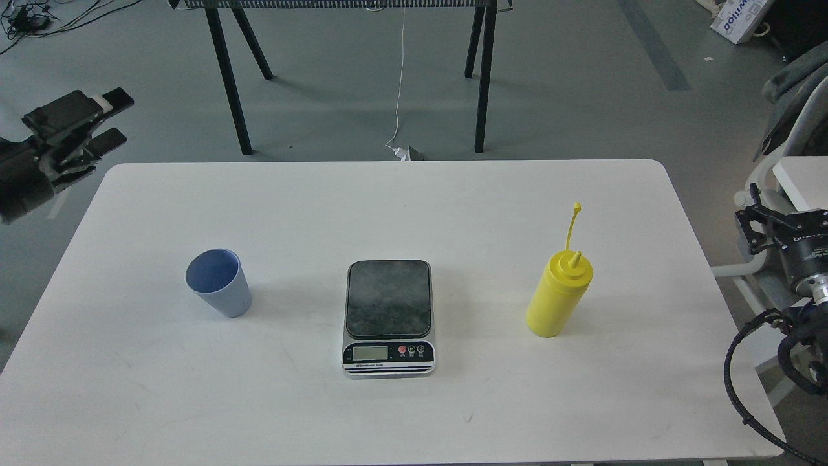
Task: Pour seasoning into cup on scale with both arms
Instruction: 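Reach the left gripper toward the blue cup and grasp it, then lift the blue cup with the left gripper and set it on the scale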
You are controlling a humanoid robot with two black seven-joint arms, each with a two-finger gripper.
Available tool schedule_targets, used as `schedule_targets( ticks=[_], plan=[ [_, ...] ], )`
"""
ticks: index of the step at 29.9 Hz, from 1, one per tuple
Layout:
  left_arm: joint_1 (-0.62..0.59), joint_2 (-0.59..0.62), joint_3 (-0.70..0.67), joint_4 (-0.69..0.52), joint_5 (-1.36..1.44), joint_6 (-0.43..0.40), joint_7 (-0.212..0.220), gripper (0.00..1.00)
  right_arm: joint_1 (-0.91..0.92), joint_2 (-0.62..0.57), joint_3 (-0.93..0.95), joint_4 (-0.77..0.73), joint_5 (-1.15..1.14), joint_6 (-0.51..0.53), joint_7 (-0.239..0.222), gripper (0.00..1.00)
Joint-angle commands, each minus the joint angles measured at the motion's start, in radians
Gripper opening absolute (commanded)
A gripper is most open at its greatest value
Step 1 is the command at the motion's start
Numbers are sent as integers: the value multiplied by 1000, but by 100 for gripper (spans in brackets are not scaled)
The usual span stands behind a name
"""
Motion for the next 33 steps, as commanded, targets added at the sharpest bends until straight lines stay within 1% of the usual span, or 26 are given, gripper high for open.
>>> schedule_targets(
  ticks=[1,2,4,8,10,14,20,21,23,29,33],
  plan=[
    [8,-14,11,-15,321,105,1,93,-8,-9,9,-3,1,0,1,99],
    [13,-15,11,-15,396,129,2,93,-14,-9,12,-3,1,0,1,99],
    [16,-25,29,-10,547,183,6,88,-21,-9,18,-3,1,0,1,99],
    [5,-84,158,12,780,304,12,83,-27,-9,19,-2,1,0,1,99],
    [5,-117,198,57,838,333,21,80,-30,-9,19,-2,1,0,2,99],
    [3,-198,237,146,914,338,22,69,-31,-9,19,-2,1,0,7,99],
    [6,-273,252,261,923,338,16,62,-31,-11,21,-3,1,0,7,99],
    [5,-278,266,275,923,340,16,60,-31,-11,21,-2,1,0,7,99],
    [5,-278,286,283,919,340,15,51,-31,-11,19,-2,1,0,7,99],
    [5,-287,292,286,914,341,12,34,-31,-10,19,-2,1,0,9,99],
    [5,-287,293,293,915,338,13,11,-33,-10,19,-3,1,0,9,99]
  ],
)
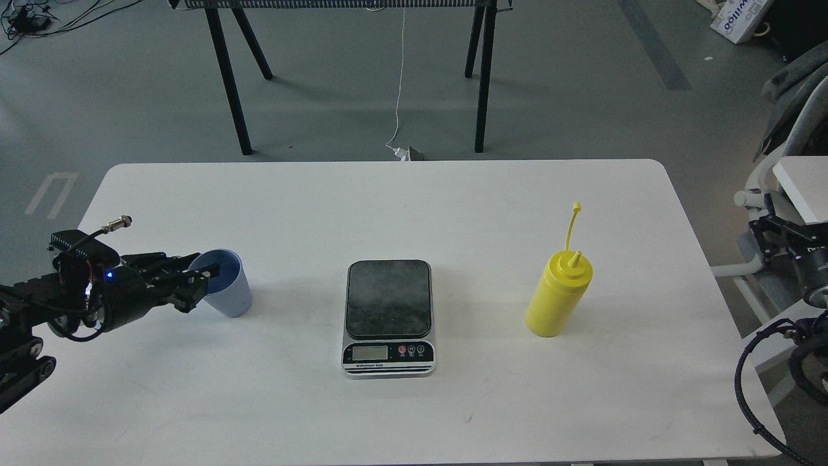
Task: Pour seasoning into cup on scale with both arms
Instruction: 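Lift the blue cup with the left gripper and set it on the scale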
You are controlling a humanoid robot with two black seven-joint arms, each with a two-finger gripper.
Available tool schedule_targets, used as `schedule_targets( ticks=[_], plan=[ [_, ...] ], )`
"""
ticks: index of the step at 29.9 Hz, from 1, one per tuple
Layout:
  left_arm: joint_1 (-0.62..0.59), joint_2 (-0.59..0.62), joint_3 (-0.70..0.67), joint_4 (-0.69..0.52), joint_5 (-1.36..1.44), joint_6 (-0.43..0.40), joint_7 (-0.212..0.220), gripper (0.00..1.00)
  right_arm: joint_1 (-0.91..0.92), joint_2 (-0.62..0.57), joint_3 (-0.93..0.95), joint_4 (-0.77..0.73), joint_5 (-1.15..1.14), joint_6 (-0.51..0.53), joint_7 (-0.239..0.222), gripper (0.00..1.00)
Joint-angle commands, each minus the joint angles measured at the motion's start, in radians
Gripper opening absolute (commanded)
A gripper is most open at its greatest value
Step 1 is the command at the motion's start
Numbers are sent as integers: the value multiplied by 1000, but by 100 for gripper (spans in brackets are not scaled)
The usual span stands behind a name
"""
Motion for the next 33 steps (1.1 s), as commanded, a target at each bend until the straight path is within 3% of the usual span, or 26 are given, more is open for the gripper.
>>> schedule_targets(
  ticks=[1,7,13,15,18,23,28,33],
  plan=[
    [0,-1,1,6,1,-3,1,8,1,0,0,-1,0,0,2,99],
    [-17,-1,-2,5,-2,-2,-2,5,-1,2,0,-1,-2,0,2,99],
    [-144,15,1,-47,-2,-14,-34,5,-8,0,1,-1,0,0,2,99],
    [-202,27,3,-93,4,-44,-34,5,-16,0,3,0,0,0,2,99],
    [-276,19,9,-138,4,-173,-34,5,-31,-2,17,0,0,0,2,99],
    [-370,-99,73,-198,11,-284,-34,5,-57,-18,43,0,0,0,2,99],
    [-431,-169,195,-201,52,-288,13,6,-74,-34,54,0,2,0,4,99],
    [-424,-266,232,-195,73,-288,19,6,-88,-35,54,0,2,0,24,99]
  ],
)
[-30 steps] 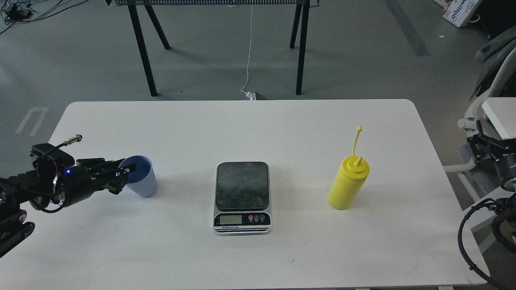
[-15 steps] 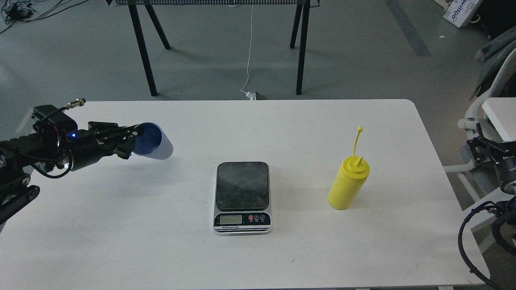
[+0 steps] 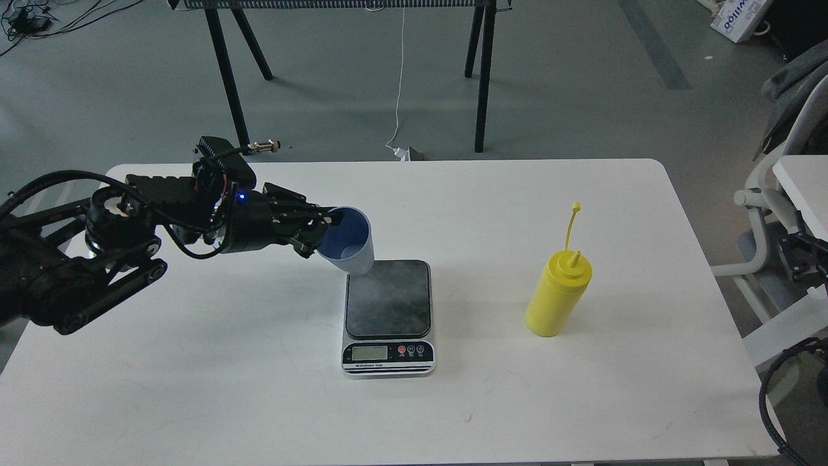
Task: Pour seasoning into cup on scale with both arms
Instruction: 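Lift the blue cup with the left gripper and set it on the scale, then open the left gripper and raise it away from the cup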
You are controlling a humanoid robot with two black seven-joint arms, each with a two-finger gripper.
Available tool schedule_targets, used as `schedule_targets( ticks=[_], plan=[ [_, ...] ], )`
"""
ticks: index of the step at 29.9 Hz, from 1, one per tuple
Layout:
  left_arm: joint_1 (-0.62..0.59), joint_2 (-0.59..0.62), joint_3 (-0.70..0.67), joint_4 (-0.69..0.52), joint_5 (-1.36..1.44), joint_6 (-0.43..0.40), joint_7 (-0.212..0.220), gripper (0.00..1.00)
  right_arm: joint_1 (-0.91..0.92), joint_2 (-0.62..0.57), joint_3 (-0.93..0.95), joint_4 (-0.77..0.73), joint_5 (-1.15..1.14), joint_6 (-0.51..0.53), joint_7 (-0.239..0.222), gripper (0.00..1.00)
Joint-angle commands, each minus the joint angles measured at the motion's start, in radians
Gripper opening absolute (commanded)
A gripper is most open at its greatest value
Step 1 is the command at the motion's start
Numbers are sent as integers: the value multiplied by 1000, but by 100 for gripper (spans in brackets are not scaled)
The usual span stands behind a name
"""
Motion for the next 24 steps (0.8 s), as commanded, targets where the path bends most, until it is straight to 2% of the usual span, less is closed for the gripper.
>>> schedule_targets(
  ticks=[1,6,16,23,24],
  plan=[
    [5,-56,24,2,28,-1,6,7,-8,-1,0,1,2,0,11,99],
    [4,-64,47,7,40,-1,35,9,-8,-1,0,1,2,0,14,99],
    [7,-72,49,8,43,-1,35,24,-8,-1,2,1,2,0,14,99],
    [-2,-61,44,7,31,2,35,55,-8,-1,3,-1,0,0,14,99],
    [-4,-56,37,7,30,9,35,63,-8,-2,3,-1,0,0,14,99]
  ],
)
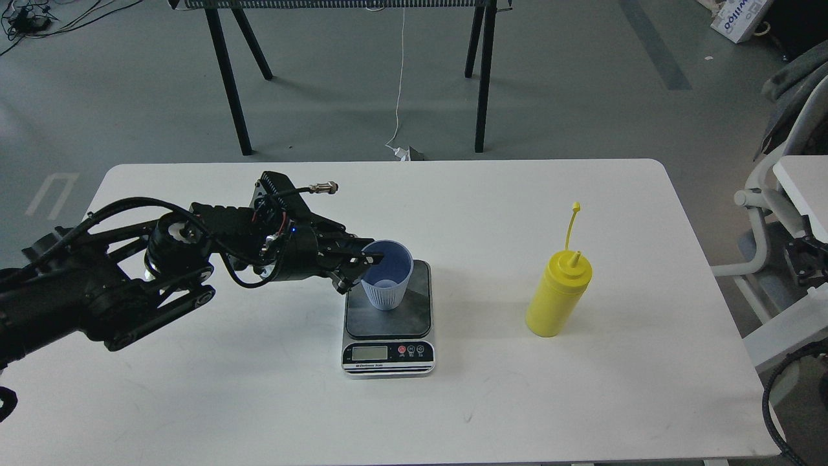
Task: Pour seasoning into cup on scale with both arms
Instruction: 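Open the left gripper and raise it away from the cup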
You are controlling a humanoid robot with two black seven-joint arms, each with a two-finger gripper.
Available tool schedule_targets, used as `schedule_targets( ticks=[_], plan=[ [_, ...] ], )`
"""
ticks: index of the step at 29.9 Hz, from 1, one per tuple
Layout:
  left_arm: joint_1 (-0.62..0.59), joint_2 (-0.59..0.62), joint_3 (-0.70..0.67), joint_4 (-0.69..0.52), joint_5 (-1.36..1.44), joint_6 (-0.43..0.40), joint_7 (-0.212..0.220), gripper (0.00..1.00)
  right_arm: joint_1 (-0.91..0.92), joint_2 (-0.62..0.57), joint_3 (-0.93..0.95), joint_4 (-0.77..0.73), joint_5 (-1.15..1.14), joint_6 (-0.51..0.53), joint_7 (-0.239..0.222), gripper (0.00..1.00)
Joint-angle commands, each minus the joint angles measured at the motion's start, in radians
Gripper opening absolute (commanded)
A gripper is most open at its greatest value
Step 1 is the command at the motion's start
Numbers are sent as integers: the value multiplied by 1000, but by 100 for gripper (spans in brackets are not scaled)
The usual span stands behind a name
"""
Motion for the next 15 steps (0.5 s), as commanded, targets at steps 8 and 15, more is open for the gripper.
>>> schedule_targets(
  ticks=[8,15],
  plan=[
    [-11,46,-158,-11,-418,47,-19,95,-18,-20,-3,19,-3,0,-2,99],
    [-14,58,-249,17,-1073,47,-37,100,-135,-75,0,177,-3,0,0,99]
  ],
)
